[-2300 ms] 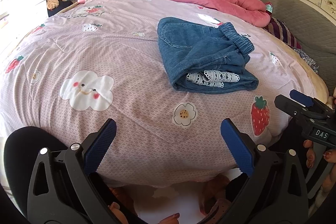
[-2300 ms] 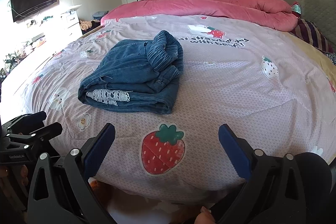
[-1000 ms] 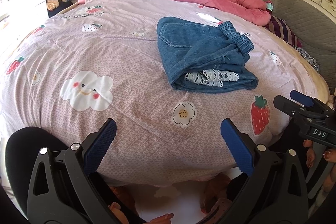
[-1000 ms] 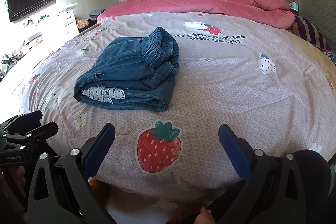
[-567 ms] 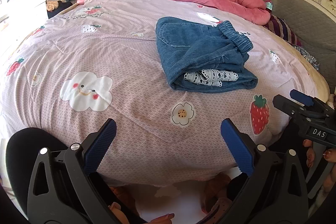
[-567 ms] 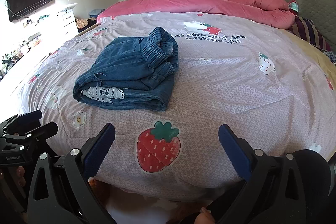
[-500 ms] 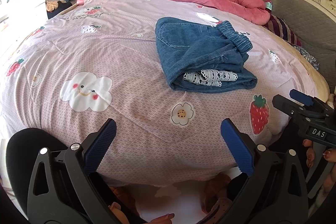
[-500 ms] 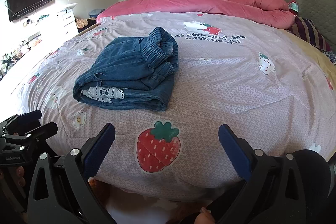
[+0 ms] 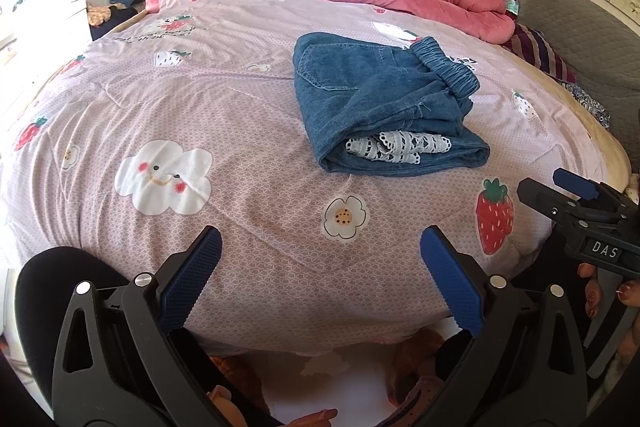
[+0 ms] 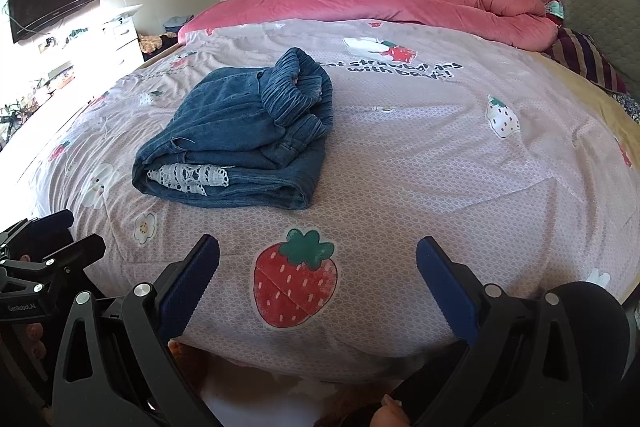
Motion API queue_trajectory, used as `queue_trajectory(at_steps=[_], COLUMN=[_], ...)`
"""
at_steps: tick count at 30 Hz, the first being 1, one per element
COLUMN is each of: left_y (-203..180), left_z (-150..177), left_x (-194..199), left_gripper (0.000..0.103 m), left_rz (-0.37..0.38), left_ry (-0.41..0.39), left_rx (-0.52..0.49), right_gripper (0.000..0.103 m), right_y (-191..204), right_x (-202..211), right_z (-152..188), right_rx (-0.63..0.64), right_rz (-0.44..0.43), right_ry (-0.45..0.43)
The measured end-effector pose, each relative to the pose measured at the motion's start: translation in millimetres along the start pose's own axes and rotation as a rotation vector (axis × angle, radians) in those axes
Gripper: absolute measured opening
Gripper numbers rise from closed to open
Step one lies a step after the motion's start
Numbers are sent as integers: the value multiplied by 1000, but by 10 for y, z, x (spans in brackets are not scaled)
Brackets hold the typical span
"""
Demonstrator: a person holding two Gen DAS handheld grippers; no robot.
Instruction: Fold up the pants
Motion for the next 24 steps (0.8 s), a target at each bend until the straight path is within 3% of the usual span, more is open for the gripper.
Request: queue_trajectory(at_steps=[16,20,24], left_y=[-22,-15,2], left_z=[-70,-163,-342], left_x=[-28,-35,-70], left_gripper=[93,93,93], left_rz=[-16,-25,14], left_ry=[13,-10,-32], left_rx=[-20,-23,-48], right_gripper=[98,98,98], right_y=[-63,-146,-270], right_x=[-90,-127,-181], right_z=[18,-31,-114], right_rx=[-22,-37,-53], right_rz=[13,29,54], right_ry=[35,31,32])
Point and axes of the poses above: each gripper's, at about its wrist camera, not at the fingertips, and x roughly against the way its jaws point, y to its left, z to its underside, the point moved 9 cm from there along -x, roughly the way its jaws point, and after that the axes turned 11 degrees about -y, right-handed, at the moved point
